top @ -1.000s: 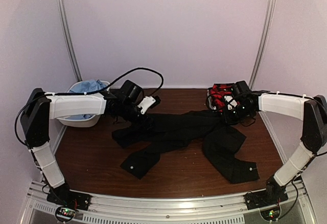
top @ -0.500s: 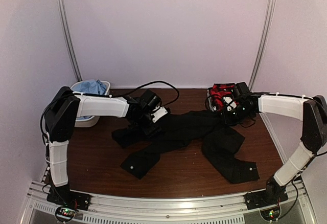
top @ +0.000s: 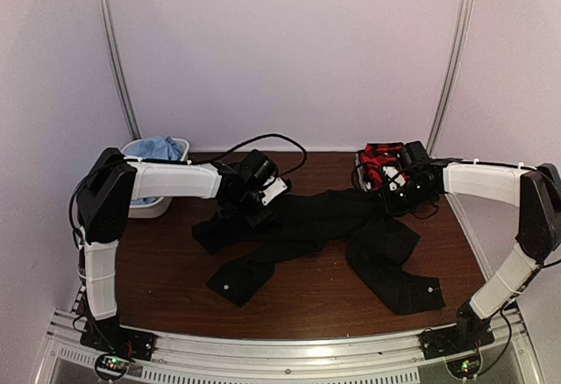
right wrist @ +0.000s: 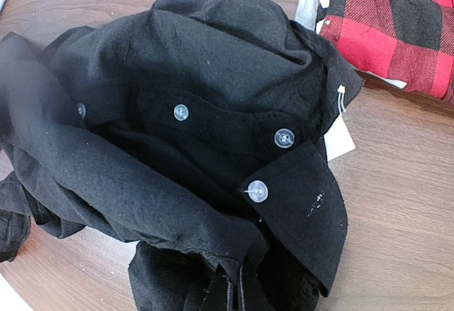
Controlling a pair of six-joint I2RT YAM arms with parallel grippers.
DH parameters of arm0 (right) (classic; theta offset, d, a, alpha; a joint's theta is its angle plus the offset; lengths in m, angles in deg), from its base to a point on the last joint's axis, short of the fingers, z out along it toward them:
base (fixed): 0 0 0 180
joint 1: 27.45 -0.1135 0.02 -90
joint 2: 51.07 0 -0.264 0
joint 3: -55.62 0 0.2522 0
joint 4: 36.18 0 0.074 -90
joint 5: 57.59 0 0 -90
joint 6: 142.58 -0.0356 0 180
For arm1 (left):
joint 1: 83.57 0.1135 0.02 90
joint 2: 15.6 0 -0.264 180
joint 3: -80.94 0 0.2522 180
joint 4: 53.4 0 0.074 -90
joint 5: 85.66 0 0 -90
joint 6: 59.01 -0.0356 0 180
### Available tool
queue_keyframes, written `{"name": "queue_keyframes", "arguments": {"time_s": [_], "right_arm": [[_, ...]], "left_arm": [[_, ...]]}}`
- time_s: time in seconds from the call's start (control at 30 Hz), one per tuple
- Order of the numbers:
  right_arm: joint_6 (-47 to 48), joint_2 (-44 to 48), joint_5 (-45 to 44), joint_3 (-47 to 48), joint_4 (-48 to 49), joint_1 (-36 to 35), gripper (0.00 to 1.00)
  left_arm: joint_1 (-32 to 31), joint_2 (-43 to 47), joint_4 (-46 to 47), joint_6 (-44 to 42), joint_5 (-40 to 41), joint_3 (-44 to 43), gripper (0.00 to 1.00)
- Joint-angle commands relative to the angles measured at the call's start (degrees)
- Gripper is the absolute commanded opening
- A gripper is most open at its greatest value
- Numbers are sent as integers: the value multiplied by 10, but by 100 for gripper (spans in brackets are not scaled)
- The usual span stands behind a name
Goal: Fold and stack the long sleeve shirts
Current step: Flatten out the crumpled shirt at the center of the board.
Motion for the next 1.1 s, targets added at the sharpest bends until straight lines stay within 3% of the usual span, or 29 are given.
{"name": "queue_keyframes", "arguments": {"time_s": [0.0,0.1,0.4,0.63,0.87,1.07], "right_arm": [[7,-1,2,-7,7,4,0],[8,-1,2,-7,7,4,0],[8,-6,3,-7,8,4,0],[8,-5,1,-5,7,4,0],[7,16,-4,-2,-6,4,0],[11,88,-7,13,-34,4,0]], "left_arm": [[14,6,34,20,-22,-7,63],[16,7,37,18,-17,-6,58],[20,8,35,-1,-43,10,30],[20,11,19,-7,-46,12,0],[22,49,4,-7,-1,14,0],[35,125,-14,7,41,13,0]]}}
